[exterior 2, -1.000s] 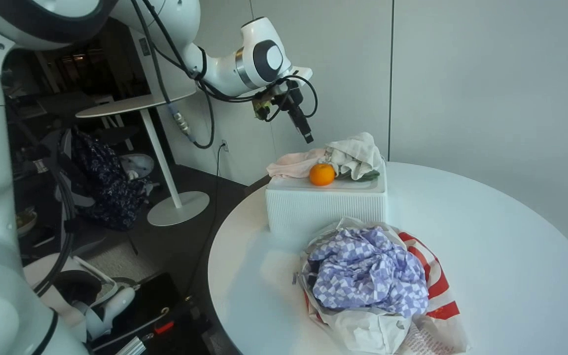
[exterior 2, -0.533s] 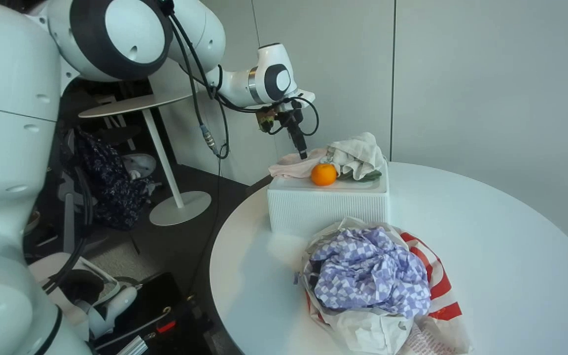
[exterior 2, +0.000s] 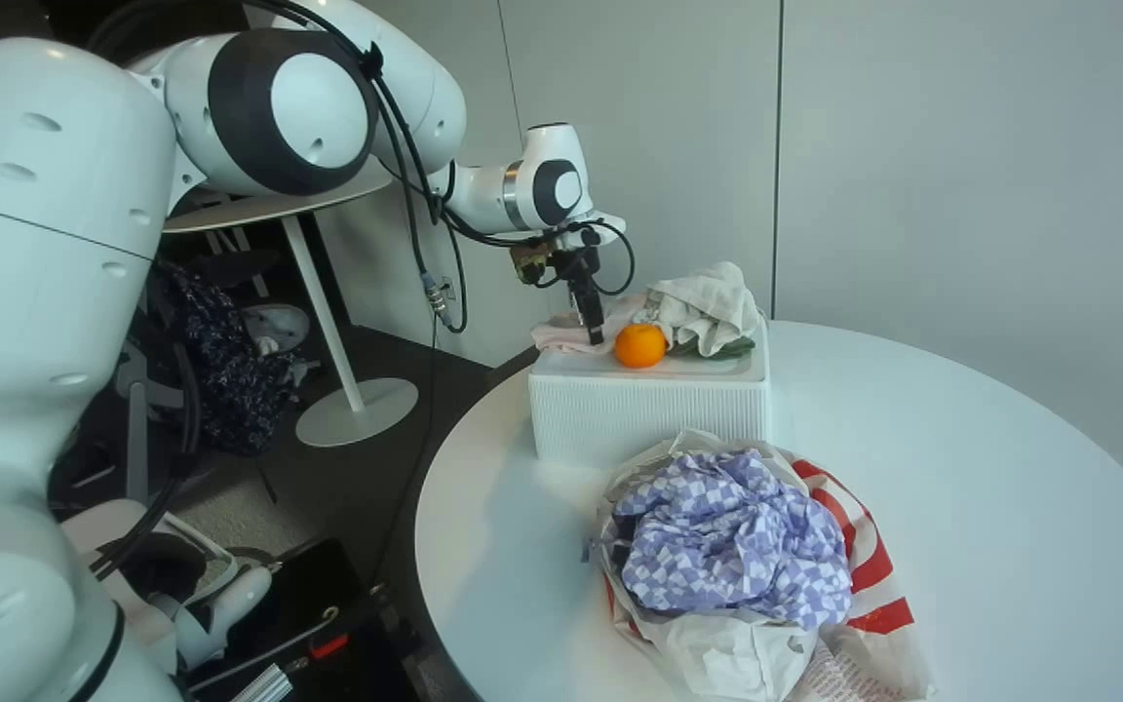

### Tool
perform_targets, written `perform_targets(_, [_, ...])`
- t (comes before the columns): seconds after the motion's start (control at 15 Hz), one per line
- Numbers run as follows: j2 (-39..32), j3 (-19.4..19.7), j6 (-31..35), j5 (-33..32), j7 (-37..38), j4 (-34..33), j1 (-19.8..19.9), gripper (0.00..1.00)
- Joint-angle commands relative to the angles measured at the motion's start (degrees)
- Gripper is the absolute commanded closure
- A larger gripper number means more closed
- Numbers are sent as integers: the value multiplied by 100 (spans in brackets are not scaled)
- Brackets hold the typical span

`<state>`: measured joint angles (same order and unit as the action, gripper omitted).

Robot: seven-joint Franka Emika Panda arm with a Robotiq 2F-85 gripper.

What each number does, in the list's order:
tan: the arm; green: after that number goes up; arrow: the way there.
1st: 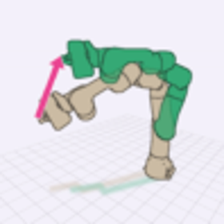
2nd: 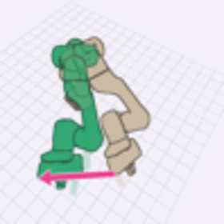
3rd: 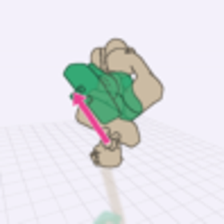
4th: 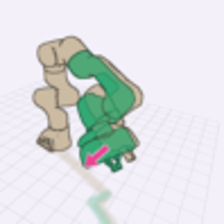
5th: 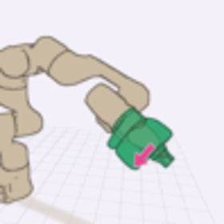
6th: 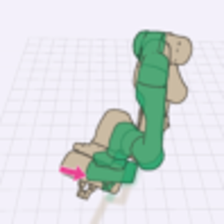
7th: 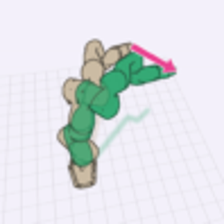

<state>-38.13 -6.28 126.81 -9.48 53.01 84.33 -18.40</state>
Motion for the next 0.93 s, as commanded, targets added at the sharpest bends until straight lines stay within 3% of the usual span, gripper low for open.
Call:
perform_targets(0.0, [-153, 174, -140, 56, -241, -302, -202, 42])
perform_targets(0.47, [291, 163, 80, 136, -483, 116, -203, 94])
perform_targets(0.87, [1650, 74, 1047, 243, -738, 1269, -41, 92])
